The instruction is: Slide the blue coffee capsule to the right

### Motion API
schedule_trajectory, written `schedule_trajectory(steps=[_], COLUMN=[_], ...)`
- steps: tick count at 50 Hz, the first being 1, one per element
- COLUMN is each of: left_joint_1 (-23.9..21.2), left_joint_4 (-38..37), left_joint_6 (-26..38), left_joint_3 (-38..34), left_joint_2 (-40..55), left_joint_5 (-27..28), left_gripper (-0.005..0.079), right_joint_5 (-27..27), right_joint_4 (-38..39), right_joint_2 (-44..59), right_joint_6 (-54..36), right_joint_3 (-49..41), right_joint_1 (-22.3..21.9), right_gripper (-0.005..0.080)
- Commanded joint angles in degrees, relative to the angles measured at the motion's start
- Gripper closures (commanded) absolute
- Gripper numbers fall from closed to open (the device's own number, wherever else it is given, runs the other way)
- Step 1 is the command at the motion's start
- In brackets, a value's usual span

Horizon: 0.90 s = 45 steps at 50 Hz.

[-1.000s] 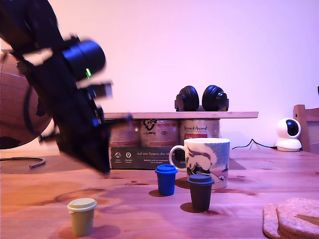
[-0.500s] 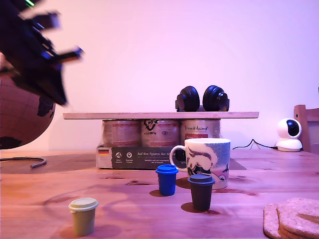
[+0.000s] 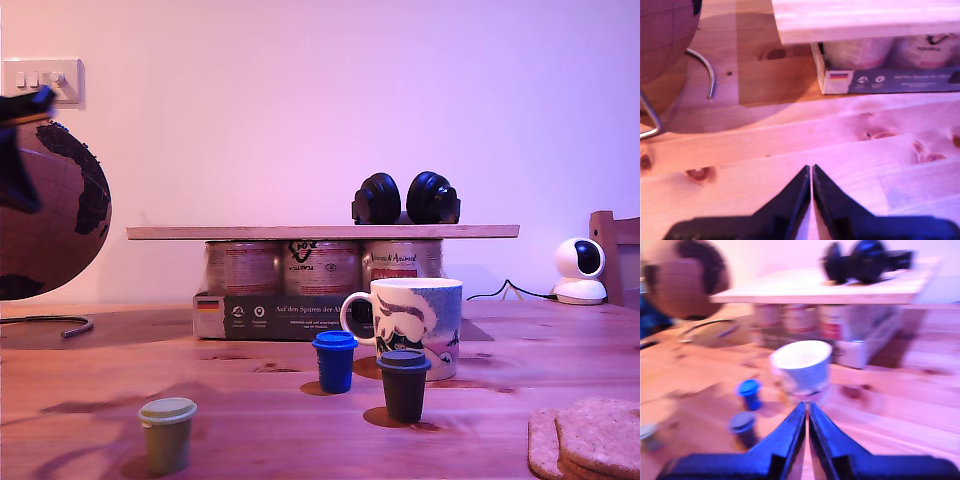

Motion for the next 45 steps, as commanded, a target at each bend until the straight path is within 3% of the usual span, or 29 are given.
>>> schedule_trajectory(steps=[1, 19, 45], left_joint_1=[0.5, 1.6, 1.6], left_joint_4=[1.7, 7.7, 13.7], left_joint_6=[0.1, 0.6, 0.0], left_joint_3=[-2.4, -10.0, -13.9], left_joint_2=[-3.0, -16.4, -22.7], left_joint_5=[-0.1, -0.4, -1.6], left_gripper=[0.0762, 0.0762, 0.0762], right_joint_5=[0.3, 0.3, 0.3], right_joint_4=[0.1, 0.1, 0.1], right_joint_2=[-0.4, -0.4, -0.4], right_joint_6=[-0.2, -0.2, -0.2], right_joint_3=[-0.3, -0.3, -0.3], right_joint_1=[0.2, 0.2, 0.2], right_gripper=[0.0764, 0.0764, 0.0764])
